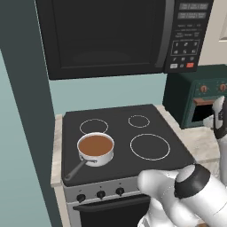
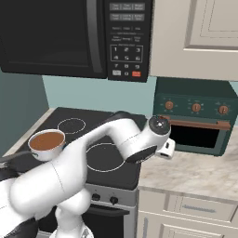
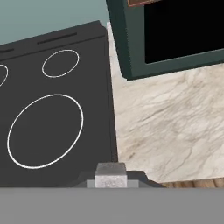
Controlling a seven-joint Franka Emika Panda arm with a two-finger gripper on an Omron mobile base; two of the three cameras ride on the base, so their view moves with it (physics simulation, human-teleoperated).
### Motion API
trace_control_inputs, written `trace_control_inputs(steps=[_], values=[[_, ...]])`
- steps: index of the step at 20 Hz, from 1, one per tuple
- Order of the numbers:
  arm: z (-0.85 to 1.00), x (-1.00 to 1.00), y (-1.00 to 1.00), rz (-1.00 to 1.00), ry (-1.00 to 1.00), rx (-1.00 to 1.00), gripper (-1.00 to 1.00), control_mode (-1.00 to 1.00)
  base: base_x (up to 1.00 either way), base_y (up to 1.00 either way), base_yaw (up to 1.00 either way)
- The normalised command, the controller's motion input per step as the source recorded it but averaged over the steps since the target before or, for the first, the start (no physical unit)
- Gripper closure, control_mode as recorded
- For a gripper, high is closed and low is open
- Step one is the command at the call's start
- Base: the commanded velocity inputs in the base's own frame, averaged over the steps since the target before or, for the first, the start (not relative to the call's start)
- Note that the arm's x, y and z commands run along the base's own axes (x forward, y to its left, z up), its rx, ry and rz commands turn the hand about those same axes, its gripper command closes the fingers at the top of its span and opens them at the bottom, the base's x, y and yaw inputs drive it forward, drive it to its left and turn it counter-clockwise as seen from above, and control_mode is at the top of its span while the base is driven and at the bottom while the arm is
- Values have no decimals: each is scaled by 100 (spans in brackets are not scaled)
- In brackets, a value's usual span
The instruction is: Pick up the sugar cube(s) and place them in the saucepan with hot chocolate.
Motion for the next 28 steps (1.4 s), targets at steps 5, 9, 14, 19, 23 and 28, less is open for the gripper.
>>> trace_control_inputs(steps=[5,9,14,19,23,28], values=[[46,0,91,0,0,-2,100,-100,0,0,0],[27,0,97,0,0,-3,100,-100,0,0,0],[20,0,100,2,7,-6,100,-100,0,0,0],[0,0,100,7,7,-13,100,-100,0,0,0],[0,0,100,9,10,-18,100,-100,0,0,0],[0,0,100,13,13,-17,100,-100,0,0,0]])
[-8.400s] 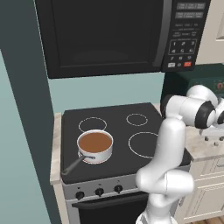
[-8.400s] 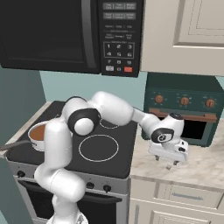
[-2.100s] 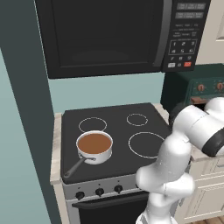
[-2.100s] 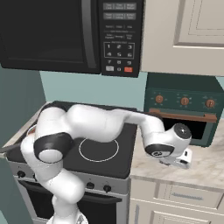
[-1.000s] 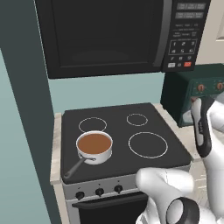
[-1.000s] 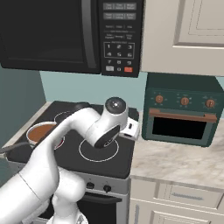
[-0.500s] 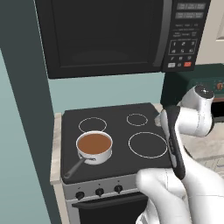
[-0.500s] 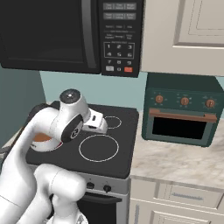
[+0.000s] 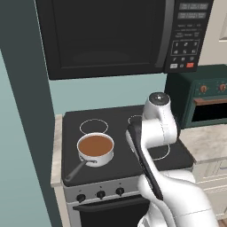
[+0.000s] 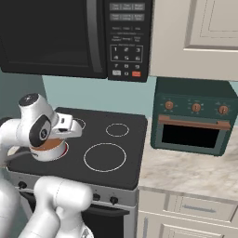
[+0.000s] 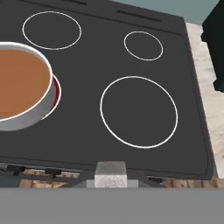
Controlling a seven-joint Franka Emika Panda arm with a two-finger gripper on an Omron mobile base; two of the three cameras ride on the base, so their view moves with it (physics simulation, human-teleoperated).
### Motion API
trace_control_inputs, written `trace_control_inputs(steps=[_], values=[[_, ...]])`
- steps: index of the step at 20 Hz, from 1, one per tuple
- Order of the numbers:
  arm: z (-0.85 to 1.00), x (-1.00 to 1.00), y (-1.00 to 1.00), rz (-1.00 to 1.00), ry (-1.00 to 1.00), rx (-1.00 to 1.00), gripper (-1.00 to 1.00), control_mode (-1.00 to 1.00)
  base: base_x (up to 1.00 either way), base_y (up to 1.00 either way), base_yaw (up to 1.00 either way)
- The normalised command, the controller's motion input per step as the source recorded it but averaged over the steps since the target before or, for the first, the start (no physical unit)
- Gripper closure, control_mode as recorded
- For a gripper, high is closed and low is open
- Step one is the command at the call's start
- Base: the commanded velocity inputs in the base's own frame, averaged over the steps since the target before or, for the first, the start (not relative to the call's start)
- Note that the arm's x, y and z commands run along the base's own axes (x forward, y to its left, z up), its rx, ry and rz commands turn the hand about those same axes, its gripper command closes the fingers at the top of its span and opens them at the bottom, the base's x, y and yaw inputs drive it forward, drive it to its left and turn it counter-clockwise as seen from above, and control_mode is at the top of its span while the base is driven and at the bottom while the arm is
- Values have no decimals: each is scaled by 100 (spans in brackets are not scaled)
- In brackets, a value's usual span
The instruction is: Pick up the sugar cube(s) and place them in the saucepan with hot chocolate.
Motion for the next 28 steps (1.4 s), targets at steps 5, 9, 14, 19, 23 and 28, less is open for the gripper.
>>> trace_control_inputs(steps=[5,9,14,19,23,28], values=[[0,2,97,17,6,-13,100,-100,0,0,0],[1,22,72,21,0,-2,100,-100,0,0,0],[1,40,20,23,6,0,100,-100,0,0,0],[-19,56,32,16,26,-1,100,-100,0,0,0],[-47,49,35,5,39,-7,100,-100,0,0,0],[-38,40,39,0,34,-5,100,-100,0,0,0]])
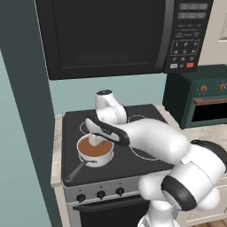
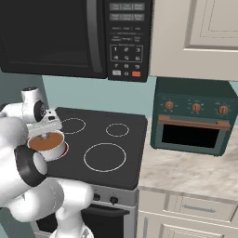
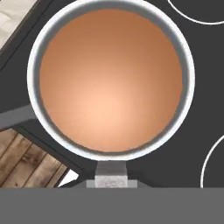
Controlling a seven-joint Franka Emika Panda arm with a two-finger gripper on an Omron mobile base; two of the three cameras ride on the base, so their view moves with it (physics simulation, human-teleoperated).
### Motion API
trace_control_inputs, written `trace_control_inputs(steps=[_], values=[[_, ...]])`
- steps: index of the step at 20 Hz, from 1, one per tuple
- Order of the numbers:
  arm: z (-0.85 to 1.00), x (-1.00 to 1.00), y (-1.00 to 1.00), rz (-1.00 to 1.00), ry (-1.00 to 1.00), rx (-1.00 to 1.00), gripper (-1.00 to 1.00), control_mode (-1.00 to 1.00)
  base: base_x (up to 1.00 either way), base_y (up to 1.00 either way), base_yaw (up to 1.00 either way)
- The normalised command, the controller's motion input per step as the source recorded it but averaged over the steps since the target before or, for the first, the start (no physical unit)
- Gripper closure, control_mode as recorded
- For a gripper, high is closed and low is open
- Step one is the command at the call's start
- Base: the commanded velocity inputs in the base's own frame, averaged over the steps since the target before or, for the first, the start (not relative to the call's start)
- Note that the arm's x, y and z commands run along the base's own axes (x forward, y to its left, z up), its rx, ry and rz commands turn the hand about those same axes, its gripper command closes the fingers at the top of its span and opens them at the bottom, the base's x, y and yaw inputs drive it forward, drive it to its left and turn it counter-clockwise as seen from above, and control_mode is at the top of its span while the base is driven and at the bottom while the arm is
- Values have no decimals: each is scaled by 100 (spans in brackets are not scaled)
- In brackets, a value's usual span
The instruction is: Pick up the sugar cube(s) and place them in the saucepan with hot chocolate.
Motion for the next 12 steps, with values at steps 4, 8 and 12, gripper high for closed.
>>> trace_control_inputs(steps=[4,8,12], values=[[-33,46,40,0,10,0,100,-100,0,0,0],[-41,53,31,-1,0,0,100,-100,0,0,0],[-38,28,1,-6,0,0,100,-100,0,0,0]])
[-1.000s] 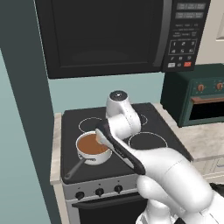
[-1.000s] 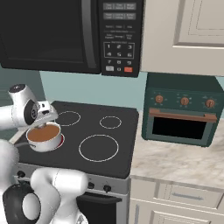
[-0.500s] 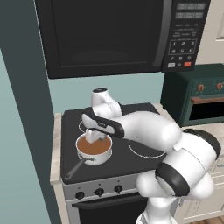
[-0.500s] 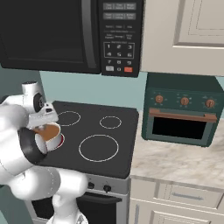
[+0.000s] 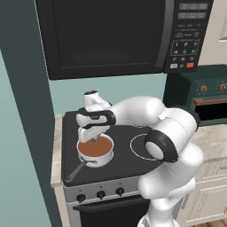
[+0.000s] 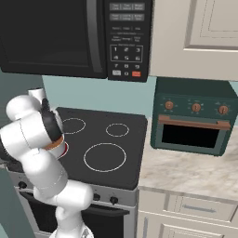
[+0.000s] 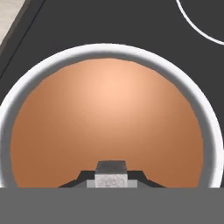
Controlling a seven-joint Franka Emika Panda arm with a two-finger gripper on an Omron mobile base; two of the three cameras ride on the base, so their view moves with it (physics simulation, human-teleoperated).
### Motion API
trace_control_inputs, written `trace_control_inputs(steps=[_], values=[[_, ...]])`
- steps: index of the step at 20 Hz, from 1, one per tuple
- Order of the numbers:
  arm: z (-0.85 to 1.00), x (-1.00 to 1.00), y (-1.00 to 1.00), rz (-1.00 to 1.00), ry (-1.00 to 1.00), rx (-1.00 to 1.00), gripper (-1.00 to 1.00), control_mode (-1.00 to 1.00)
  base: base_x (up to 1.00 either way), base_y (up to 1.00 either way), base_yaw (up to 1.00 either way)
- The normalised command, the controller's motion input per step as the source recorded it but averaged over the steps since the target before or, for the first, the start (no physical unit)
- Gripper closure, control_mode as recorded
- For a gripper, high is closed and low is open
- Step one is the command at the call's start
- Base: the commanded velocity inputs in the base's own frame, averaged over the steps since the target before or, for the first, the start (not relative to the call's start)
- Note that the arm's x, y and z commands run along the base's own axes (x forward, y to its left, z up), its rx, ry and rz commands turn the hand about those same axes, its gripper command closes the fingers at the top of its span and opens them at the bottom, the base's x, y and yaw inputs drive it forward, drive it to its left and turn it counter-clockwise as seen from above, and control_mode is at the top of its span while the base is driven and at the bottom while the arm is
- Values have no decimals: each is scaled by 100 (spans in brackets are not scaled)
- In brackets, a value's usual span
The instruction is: Pick up the sugar cube(s) and place them in the saucepan with hot chocolate.
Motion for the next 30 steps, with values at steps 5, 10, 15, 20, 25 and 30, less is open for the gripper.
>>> trace_control_inputs(steps=[5,10,15,20,25,30], values=[[-12,5,0,-3,2,0,100,-100,0,0,0],[-15,13,-1,0,12,0,100,-100,0,0,0],[-10,4,0,0,7,0,100,-100,0,0,0],[-5,1,0,0,4,0,100,-100,0,0,0],[0,0,3,0,1,0,100,-100,0,0,0],[0,0,4,0,-2,0,100,-100,0,0,0]])
